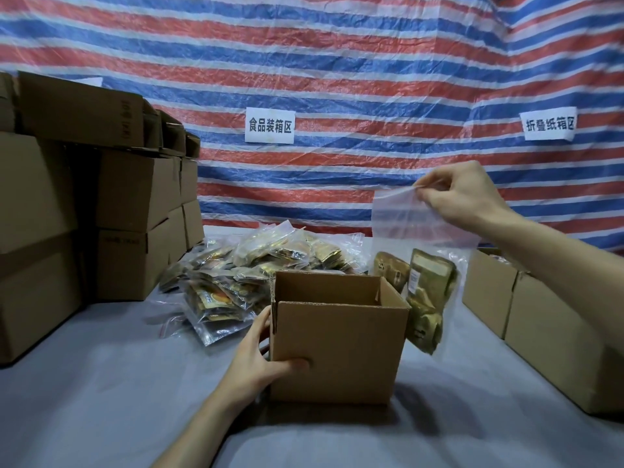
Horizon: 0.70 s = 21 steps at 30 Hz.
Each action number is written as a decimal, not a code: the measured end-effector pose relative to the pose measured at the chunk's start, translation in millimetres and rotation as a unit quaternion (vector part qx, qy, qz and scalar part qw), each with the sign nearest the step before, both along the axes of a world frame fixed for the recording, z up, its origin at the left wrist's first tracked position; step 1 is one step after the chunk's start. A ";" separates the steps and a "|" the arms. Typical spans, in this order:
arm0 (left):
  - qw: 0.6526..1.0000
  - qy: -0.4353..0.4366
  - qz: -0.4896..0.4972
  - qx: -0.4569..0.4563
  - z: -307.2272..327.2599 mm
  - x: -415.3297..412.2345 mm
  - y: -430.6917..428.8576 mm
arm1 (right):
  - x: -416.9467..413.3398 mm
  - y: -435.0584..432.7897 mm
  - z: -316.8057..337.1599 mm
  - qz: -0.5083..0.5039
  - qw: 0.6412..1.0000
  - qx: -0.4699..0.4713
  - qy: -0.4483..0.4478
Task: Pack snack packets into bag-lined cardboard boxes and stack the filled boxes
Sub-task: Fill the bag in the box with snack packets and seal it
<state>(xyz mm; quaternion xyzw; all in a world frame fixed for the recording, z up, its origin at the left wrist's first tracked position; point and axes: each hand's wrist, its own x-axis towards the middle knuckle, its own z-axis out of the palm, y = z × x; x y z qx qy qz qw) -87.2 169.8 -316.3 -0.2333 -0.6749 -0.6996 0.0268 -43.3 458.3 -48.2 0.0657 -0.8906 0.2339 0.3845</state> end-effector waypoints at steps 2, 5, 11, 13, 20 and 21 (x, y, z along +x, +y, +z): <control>1.000 -0.005 0.000 0.003 -0.3 -0.1 0.0 | 1.7 -9.6 8.1 0.013 1.000 0.002 0.011; 1.000 0.002 0.002 0.000 0.1 -0.1 -0.2 | 2.3 -22.8 21.8 0.020 0.999 0.005 0.028; 1.000 -0.004 0.007 -0.004 0.8 0.3 -0.6 | 0.4 -38.6 57.7 0.034 0.997 -0.019 0.066; 1.000 -0.007 0.007 -0.006 1.0 0.3 -0.5 | -1.5 -44.0 64.4 0.042 0.996 -0.034 0.066; 1.000 -0.016 -0.004 0.009 3.6 2.9 0.8 | -5.1 -57.9 71.2 0.084 0.992 -0.080 0.047; 1.000 -0.016 -0.004 0.010 4.0 3.4 1.0 | -4.9 -59.3 72.9 0.092 0.991 -0.087 0.047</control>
